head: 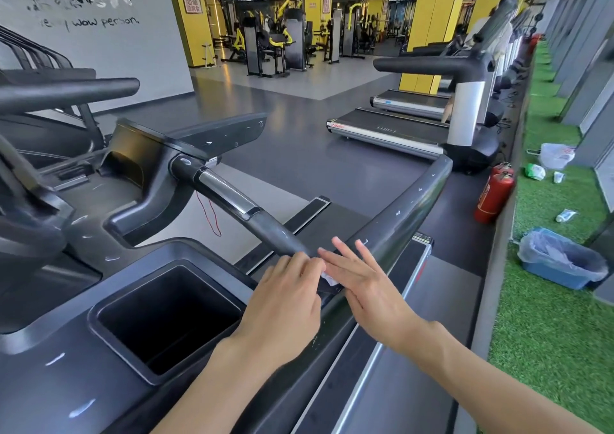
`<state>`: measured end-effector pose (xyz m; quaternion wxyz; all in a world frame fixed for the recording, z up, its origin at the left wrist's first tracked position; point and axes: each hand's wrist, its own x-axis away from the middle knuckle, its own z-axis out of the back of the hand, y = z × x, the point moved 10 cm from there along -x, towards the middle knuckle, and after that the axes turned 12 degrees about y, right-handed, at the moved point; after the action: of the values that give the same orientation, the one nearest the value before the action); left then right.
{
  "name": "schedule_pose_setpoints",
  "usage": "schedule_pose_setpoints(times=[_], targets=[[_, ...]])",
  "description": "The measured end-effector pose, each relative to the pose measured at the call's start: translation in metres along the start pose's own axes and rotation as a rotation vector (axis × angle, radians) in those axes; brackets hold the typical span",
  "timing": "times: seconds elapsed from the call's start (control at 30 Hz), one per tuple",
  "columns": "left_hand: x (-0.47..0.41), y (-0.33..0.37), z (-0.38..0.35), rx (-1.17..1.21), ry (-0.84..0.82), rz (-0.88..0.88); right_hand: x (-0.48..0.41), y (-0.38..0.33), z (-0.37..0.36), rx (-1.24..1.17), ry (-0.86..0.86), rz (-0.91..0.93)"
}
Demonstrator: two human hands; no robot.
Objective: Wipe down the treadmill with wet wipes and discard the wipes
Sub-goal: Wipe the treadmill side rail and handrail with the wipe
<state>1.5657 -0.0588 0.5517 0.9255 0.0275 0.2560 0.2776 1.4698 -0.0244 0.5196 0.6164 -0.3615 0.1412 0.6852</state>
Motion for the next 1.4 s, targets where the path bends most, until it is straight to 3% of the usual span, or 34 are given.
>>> schedule_pose_setpoints(times=[0.1, 0.2, 0.43, 0.8, 0.93, 1.13, 1.23, 1.4], targets=[[-0.002, 0.002, -0.002, 0.049, -0.004, 0.013, -0.005, 0.016, 0.004, 0.023, 0.012, -0.001], [-0.001, 0.001, -0.001, 0.084, -0.009, 0.029, -0.015, 0.046, 0.003, 0.004, 0.022, -0.137], [-0.012, -0.005, -0.006, 0.155, -0.021, 0.112, 0.002, 0.034, 0.001, -0.321, 0.021, -0.324], [-0.011, -0.004, -0.01, 0.165, -0.026, 0.124, -0.01, 0.08, 0.012, -0.027, 0.058, -0.186], [-0.01, -0.005, -0.012, 0.175, -0.037, 0.14, -0.014, 0.086, 0.009, -0.093, 0.056, -0.319], [-0.032, -0.005, -0.001, 0.053, 0.02, 0.129, 0.004, 0.022, -0.001, -0.229, 0.019, -0.168], [-0.042, 0.004, -0.002, -0.049, 0.055, 0.092, 0.0, 0.034, 0.003, -0.153, 0.007, -0.093], [-0.04, 0.006, -0.008, -0.122, 0.047, 0.074, -0.007, 0.082, 0.004, -0.061, 0.009, -0.156]])
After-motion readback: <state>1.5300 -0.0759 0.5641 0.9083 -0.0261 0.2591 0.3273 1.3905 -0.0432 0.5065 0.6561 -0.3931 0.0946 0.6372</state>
